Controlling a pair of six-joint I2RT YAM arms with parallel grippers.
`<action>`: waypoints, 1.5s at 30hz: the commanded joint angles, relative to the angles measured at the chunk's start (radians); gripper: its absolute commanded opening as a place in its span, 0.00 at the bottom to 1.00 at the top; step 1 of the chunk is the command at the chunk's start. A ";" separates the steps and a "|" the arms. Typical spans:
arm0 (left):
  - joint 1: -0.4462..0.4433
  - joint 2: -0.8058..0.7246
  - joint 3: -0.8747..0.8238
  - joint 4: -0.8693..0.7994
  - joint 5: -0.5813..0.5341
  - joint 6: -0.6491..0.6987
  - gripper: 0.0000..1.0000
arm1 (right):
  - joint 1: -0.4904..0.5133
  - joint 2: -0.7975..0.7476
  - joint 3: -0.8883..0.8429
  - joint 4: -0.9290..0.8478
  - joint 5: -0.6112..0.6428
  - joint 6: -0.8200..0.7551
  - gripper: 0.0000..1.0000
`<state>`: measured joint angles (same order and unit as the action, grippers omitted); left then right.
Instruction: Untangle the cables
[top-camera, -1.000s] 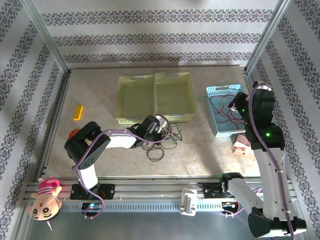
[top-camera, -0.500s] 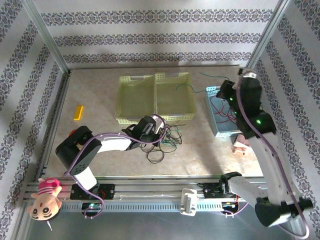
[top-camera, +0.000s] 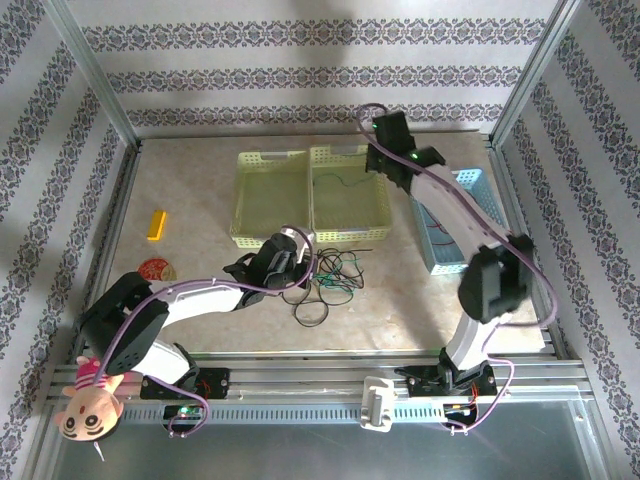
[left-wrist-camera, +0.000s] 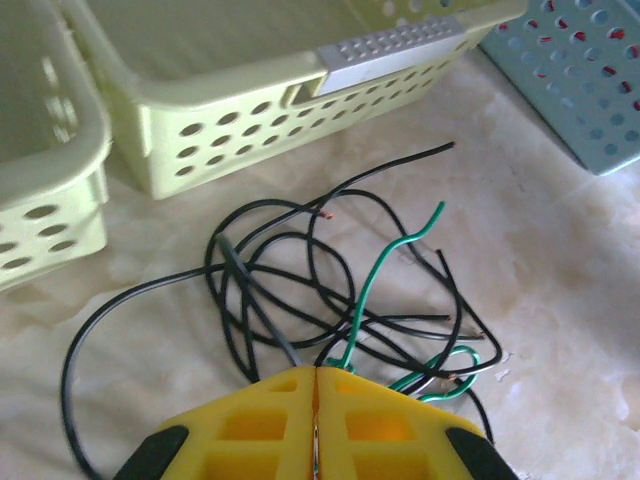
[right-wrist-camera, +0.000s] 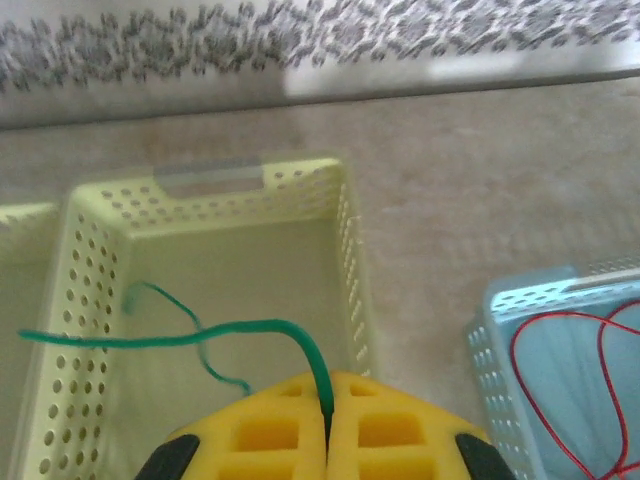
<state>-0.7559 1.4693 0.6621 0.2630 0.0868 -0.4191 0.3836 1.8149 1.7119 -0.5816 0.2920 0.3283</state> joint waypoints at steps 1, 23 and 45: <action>0.018 -0.027 -0.029 0.019 -0.060 -0.044 0.08 | 0.029 0.122 0.146 -0.251 0.009 -0.101 0.03; 0.020 -0.027 -0.007 -0.032 -0.078 -0.008 0.08 | 0.062 0.388 0.212 -0.350 -0.049 -0.104 0.15; 0.018 0.031 0.056 -0.072 -0.035 0.068 0.12 | 0.110 -0.290 -0.514 -0.028 -0.439 -0.030 0.45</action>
<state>-0.7506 1.4776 0.6899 0.2222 0.0303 -0.3874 0.4473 1.5623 1.3052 -0.6575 0.0467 0.2886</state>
